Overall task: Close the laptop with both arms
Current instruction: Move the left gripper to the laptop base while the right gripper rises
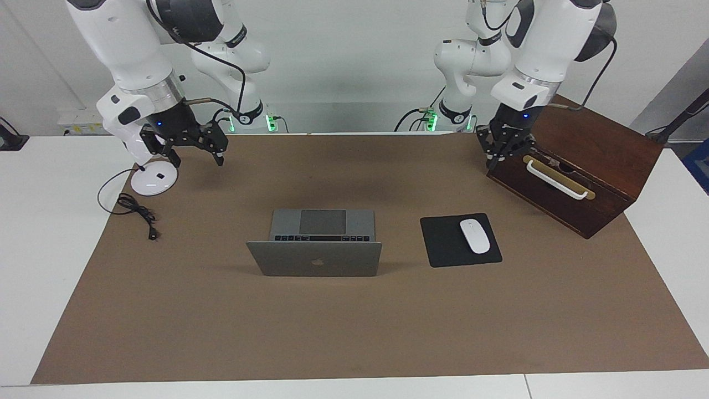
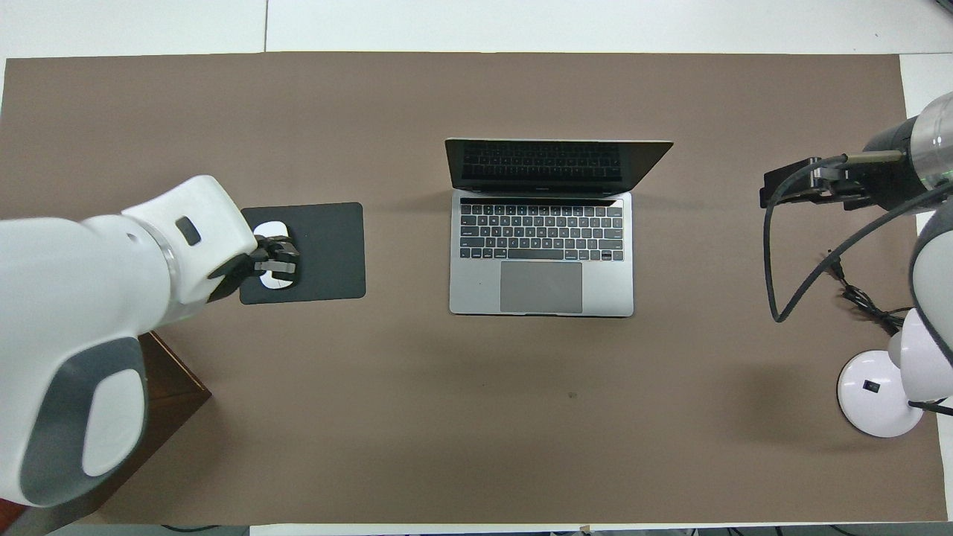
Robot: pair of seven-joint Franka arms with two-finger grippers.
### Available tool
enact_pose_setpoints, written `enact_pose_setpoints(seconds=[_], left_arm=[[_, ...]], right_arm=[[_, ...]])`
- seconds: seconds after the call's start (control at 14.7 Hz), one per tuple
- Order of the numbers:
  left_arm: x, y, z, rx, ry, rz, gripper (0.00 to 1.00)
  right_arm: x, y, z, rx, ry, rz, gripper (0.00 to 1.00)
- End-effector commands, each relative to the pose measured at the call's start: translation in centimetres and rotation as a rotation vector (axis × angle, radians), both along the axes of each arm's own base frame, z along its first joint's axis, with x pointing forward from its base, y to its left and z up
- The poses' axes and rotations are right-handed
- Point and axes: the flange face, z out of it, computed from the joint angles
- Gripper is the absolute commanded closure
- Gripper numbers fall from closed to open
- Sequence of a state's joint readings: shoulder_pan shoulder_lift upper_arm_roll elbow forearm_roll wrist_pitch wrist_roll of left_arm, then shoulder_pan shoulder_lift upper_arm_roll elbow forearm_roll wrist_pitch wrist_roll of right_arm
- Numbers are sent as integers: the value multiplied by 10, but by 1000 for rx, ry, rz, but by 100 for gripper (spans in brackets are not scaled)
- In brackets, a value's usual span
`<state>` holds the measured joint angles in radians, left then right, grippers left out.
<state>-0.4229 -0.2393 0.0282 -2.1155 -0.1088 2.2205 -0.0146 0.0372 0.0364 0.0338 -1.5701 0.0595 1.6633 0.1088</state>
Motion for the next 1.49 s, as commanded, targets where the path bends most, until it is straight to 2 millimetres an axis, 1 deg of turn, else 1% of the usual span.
enact_pose_setpoints(seconds=[0.0,0.07,0.2,0.34,0.41,0.54,0.68,0.75,0.81,0.88,0.95,1.02,1.09,1.15,1.22,1.29,1.36,1.43], left_arm=[[-33,-18,-12,-47,-35,-18,100],[-39,-31,-18,-54,-37,-34,100],[-50,-47,-34,-79,-60,-30,100],[-61,-67,-55,-101,-80,-39,100],[-64,-75,-66,-119,-90,-24,100],[-69,-98,-84,-136,-96,-29,100],[-66,-112,-104,-141,-112,-40,100],[-64,-117,-112,-143,-121,-45,100],[-62,-120,-120,-144,-126,-44,100],[-62,-124,-125,-147,-133,-49,100],[-61,-126,-131,-149,-143,-50,100],[-58,-128,-138,-154,-156,-47,100],[-54,-130,-145,-159,-170,-45,100],[-52,-132,-152,-161,-178,-43,100],[-50,-132,-154,-161,-181,-39,100],[-48,-132,-154,-160,-185,-43,100],[-46,-133,-161,-154,-183,-45,100],[-45,-134,-162,-159,-194,-45,100]], right_arm=[[27,1,1,-10,-19,23,0],[35,2,-1,-14,-8,27,0],[49,4,-7,-12,-1,30,0],[58,16,-18,-8,5,52,0],[62,18,-20,-6,1,51,2],[71,19,-26,3,0,52,9],[79,30,-29,11,-26,68,14],[86,32,-34,13,-32,70,18],[93,33,-32,14,-43,74,20],[100,34,-38,16,-37,74,25],[106,35,-39,19,-44,75,28],[111,47,-42,20,-50,92,37],[116,57,-44,24,-56,106,48],[120,63,-47,24,-59,113,60],[124,69,-51,26,-63,120,72],[127,74,-53,29,-69,127,87],[131,74,-55,31,-74,126,100],[133,74,-55,32,-80,125,100]])
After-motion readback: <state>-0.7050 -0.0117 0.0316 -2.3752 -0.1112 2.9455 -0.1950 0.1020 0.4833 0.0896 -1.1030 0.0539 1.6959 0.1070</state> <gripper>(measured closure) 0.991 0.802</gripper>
